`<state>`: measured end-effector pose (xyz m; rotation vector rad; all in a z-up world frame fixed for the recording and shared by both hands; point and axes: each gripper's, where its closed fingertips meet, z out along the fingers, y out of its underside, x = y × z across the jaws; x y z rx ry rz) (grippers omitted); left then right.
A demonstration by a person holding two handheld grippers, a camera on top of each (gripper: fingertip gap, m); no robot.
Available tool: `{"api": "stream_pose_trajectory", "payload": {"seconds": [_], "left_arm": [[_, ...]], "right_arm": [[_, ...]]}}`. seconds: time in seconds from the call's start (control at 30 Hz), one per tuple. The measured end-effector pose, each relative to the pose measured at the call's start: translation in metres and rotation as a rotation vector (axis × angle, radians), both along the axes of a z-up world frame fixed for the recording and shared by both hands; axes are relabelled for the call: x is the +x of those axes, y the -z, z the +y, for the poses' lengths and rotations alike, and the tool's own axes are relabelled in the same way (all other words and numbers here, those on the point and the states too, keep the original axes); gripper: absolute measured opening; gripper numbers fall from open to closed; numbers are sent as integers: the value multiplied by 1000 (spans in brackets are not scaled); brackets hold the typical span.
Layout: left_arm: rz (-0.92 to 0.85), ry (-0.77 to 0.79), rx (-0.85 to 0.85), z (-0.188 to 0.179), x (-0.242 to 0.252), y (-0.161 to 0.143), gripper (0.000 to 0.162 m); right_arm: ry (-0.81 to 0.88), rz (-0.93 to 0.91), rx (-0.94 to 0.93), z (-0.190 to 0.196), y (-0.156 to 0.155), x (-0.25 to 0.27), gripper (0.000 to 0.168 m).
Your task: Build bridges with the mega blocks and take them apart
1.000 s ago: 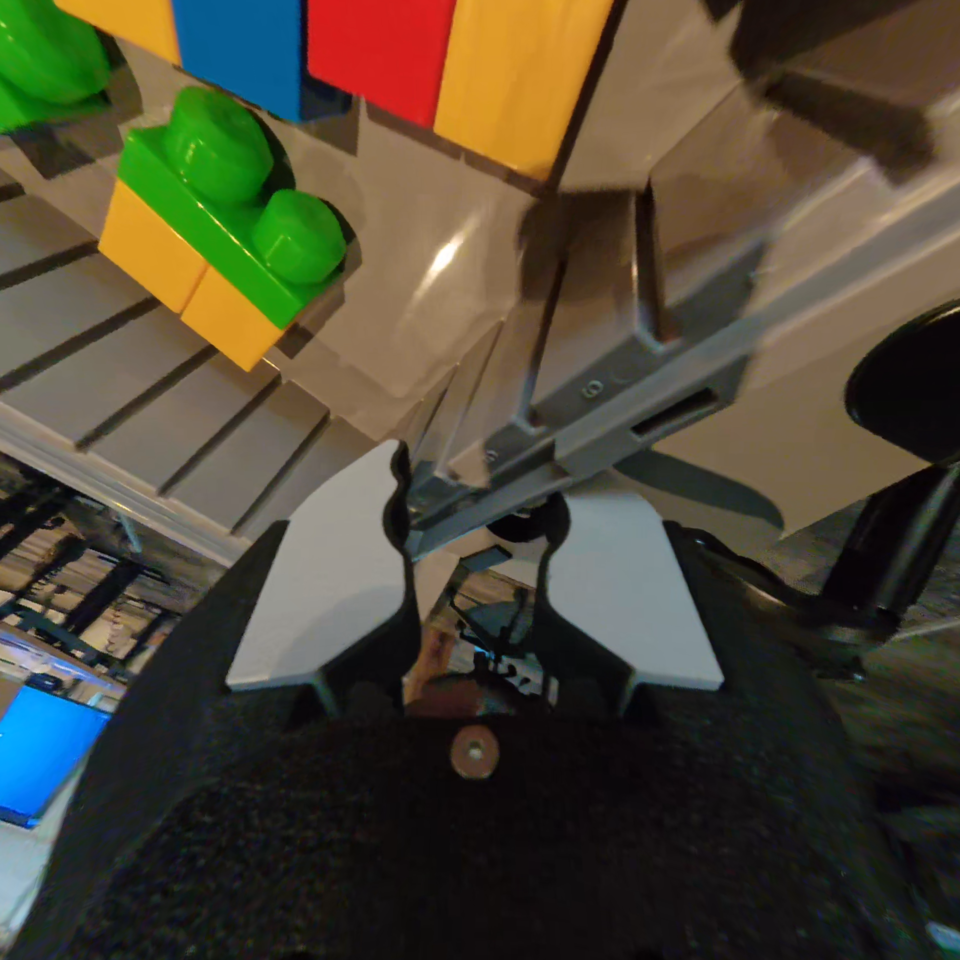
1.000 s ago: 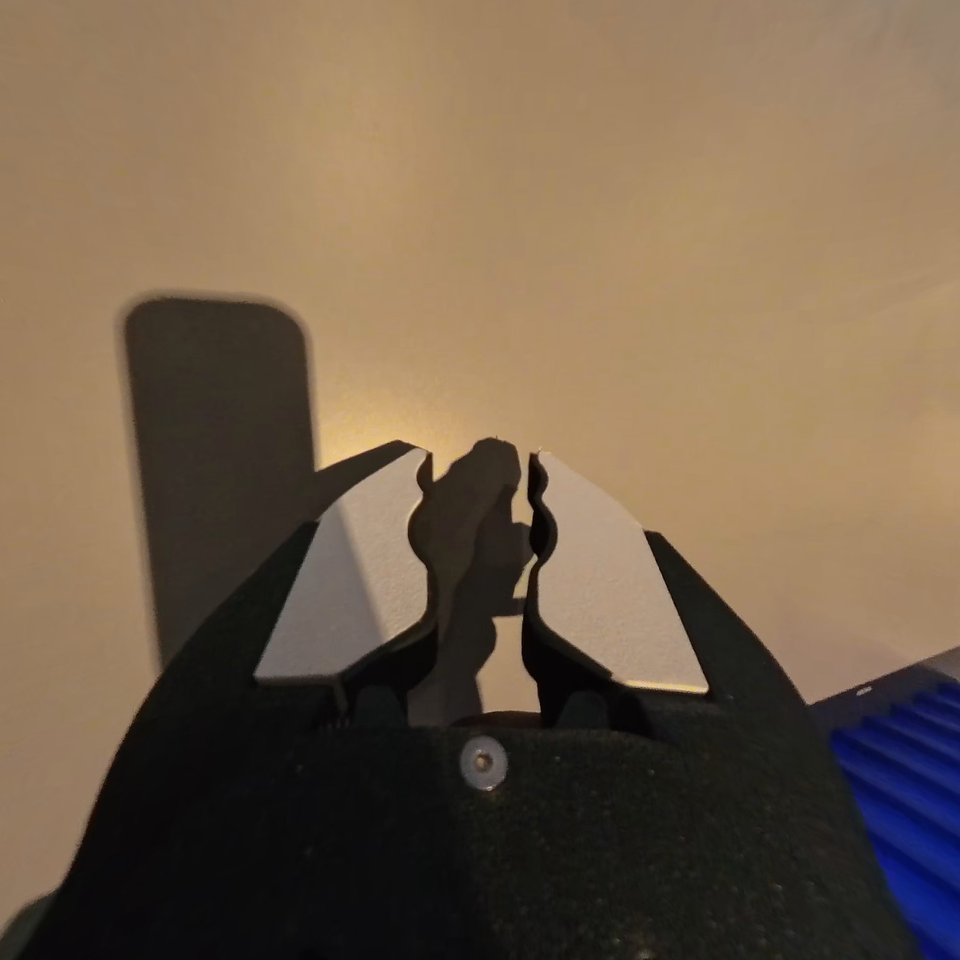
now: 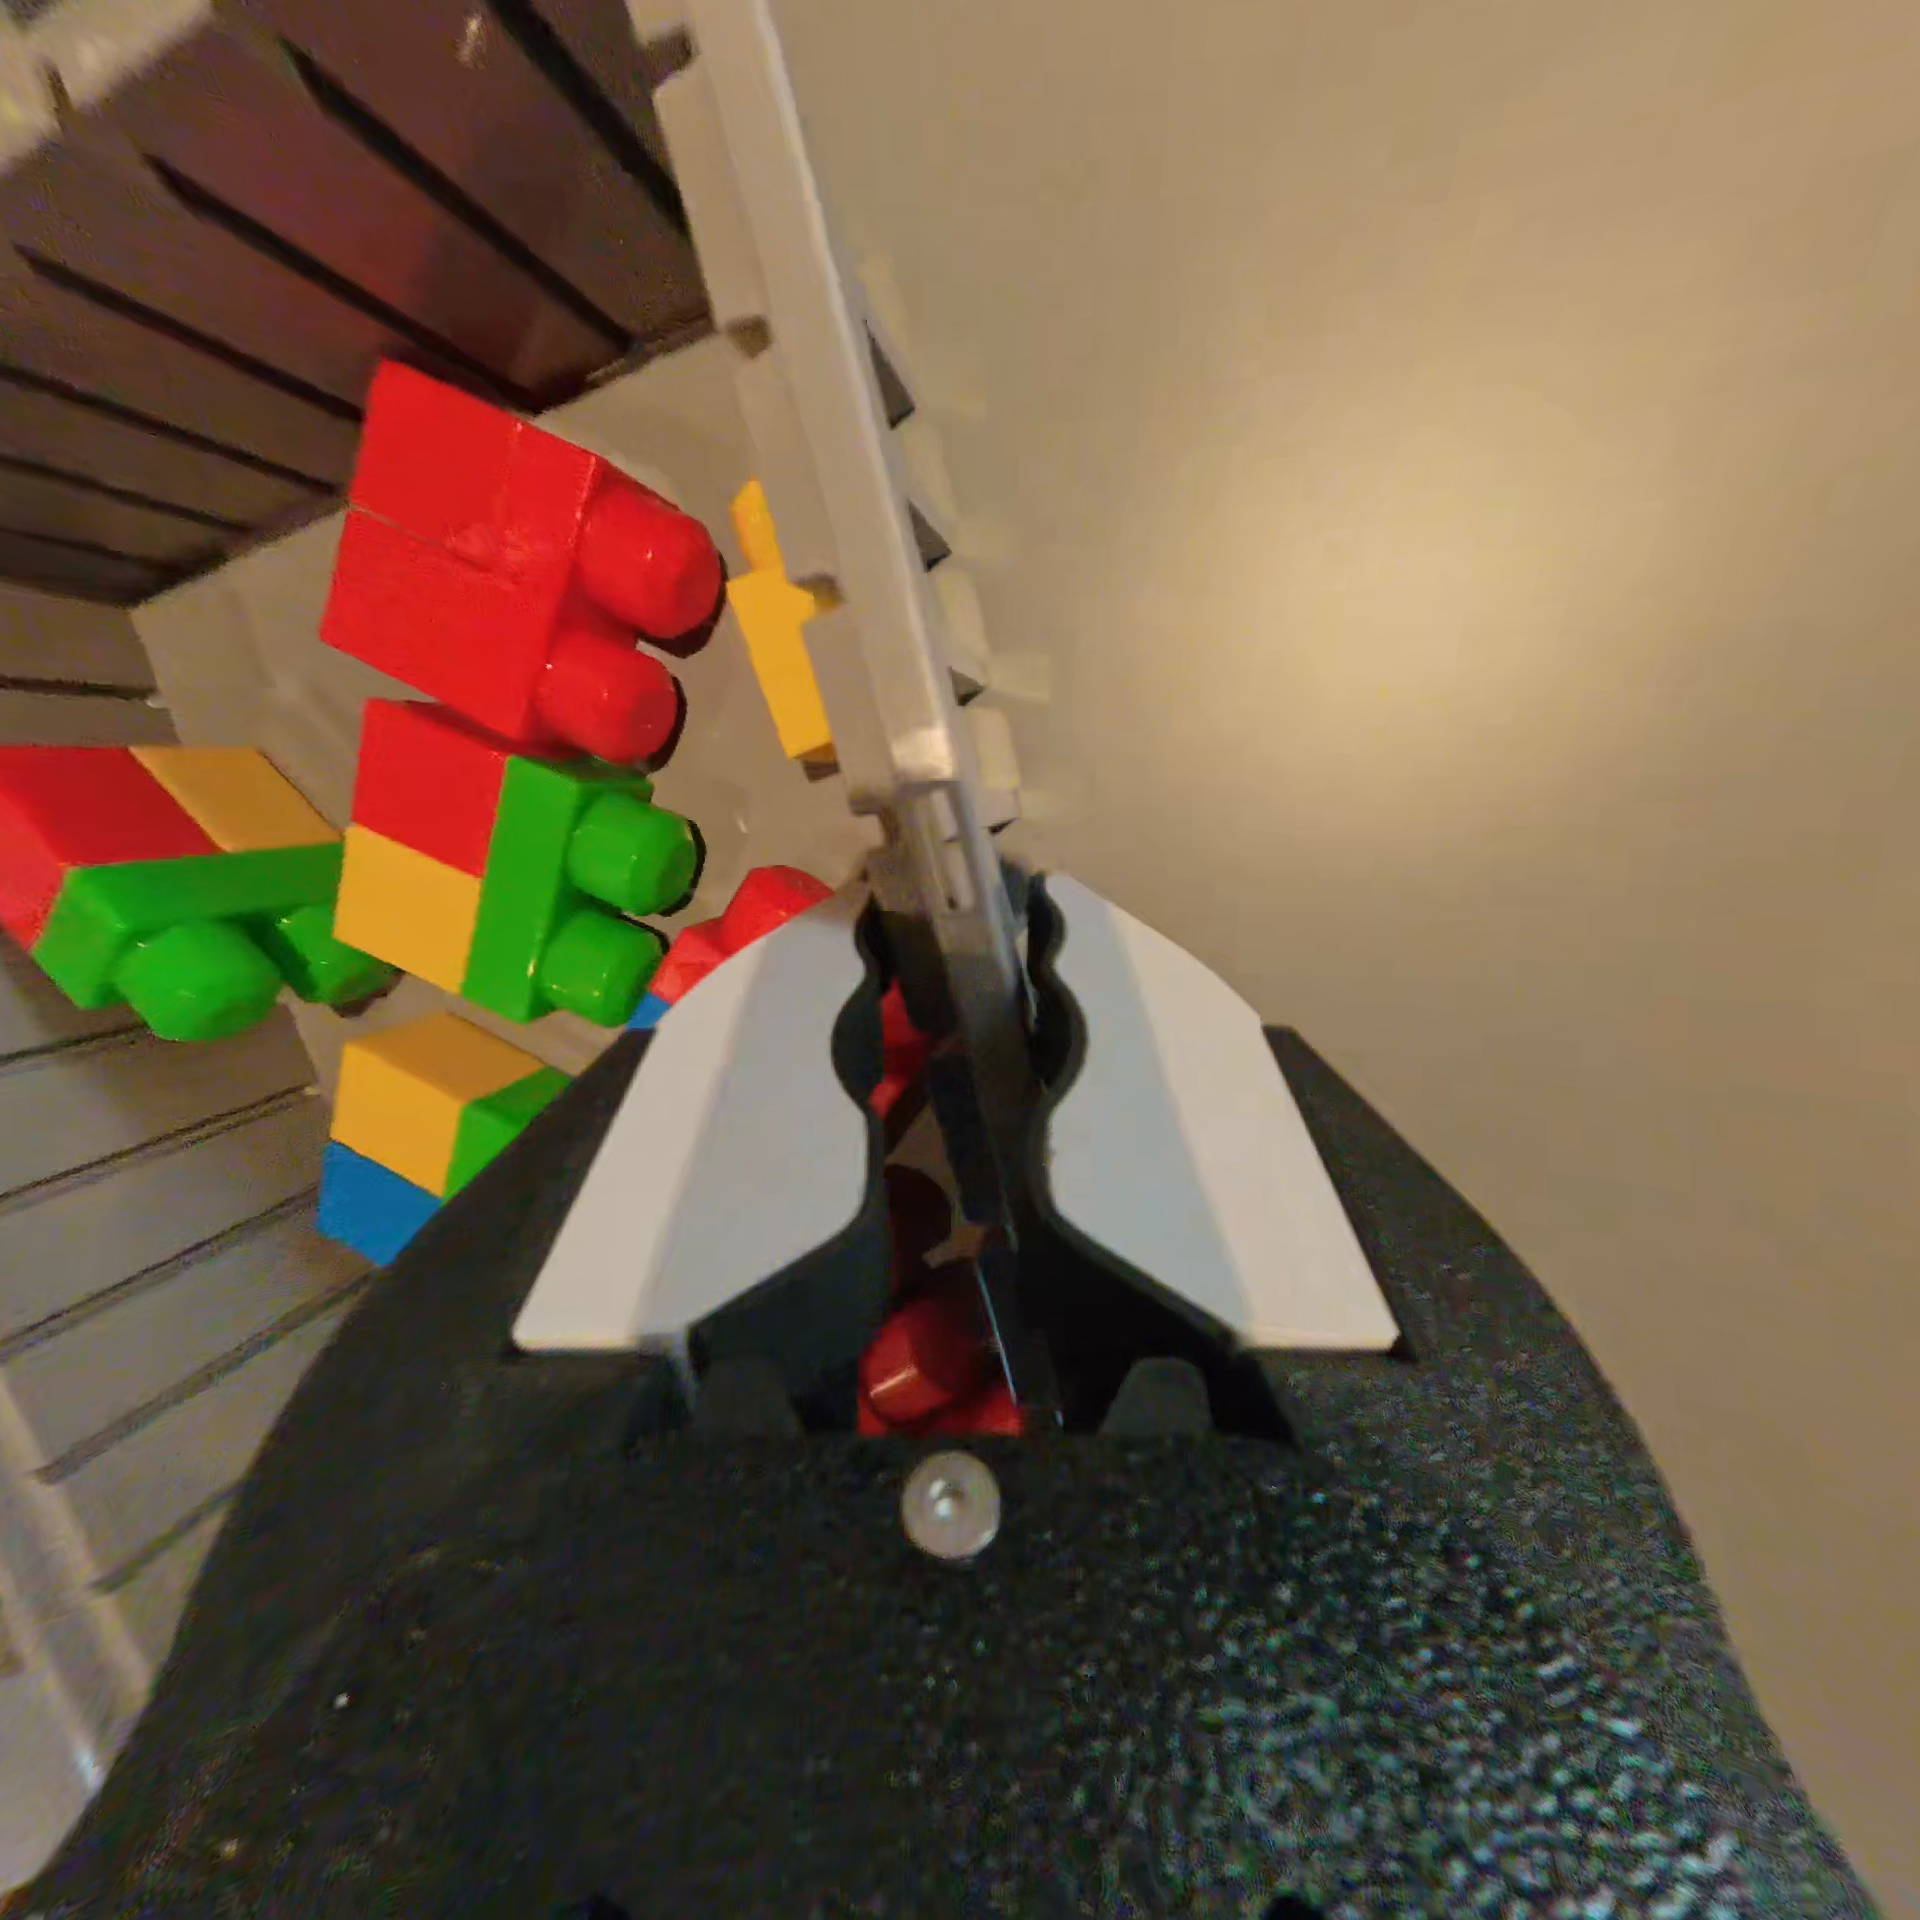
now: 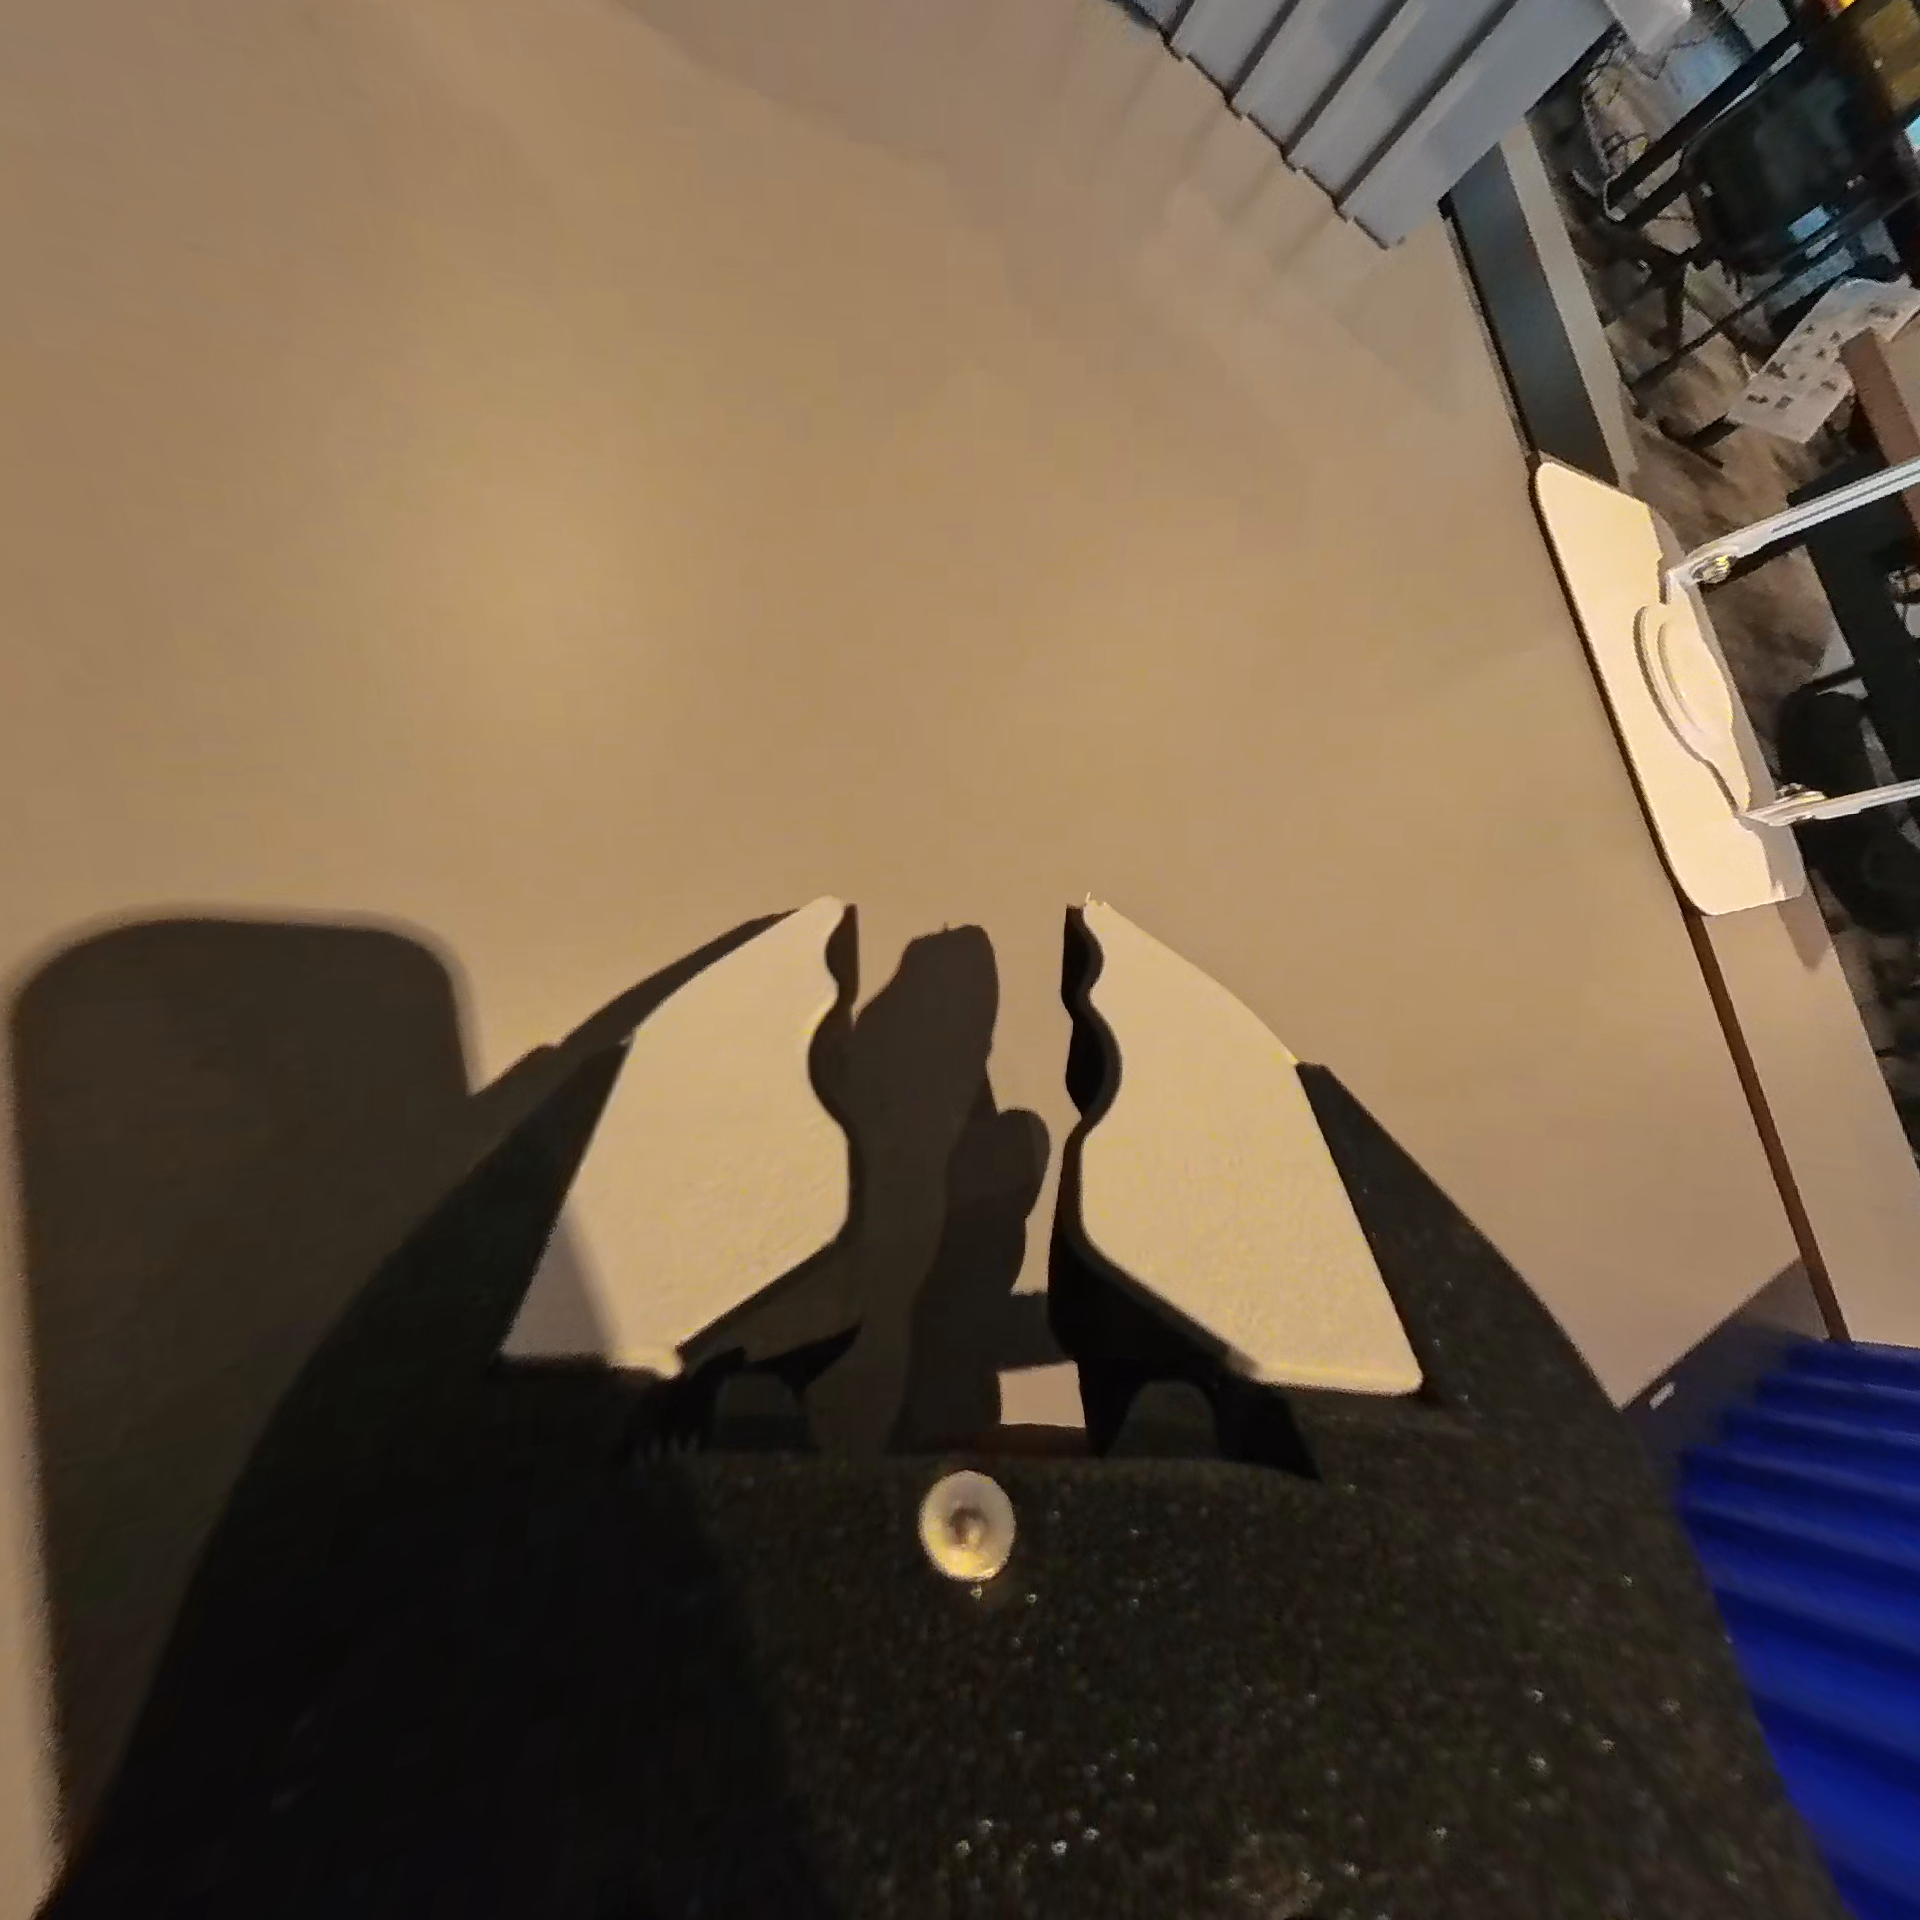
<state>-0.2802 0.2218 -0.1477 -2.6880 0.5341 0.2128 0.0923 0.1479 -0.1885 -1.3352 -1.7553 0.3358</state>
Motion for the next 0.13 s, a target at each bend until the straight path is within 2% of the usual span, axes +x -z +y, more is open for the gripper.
{"api": "stream_pose_trajectory", "payload": {"seconds": [0.03, 0.13], "left_arm": [[-3, -24, 24, 4, -4, 0, 23], [-10, -129, 88, 17, -23, 0, 21]], "right_arm": [[1, 2, -3, 0, 0, 1, 37], [3, -2, 8, 0, 0, 2, 35]]}}
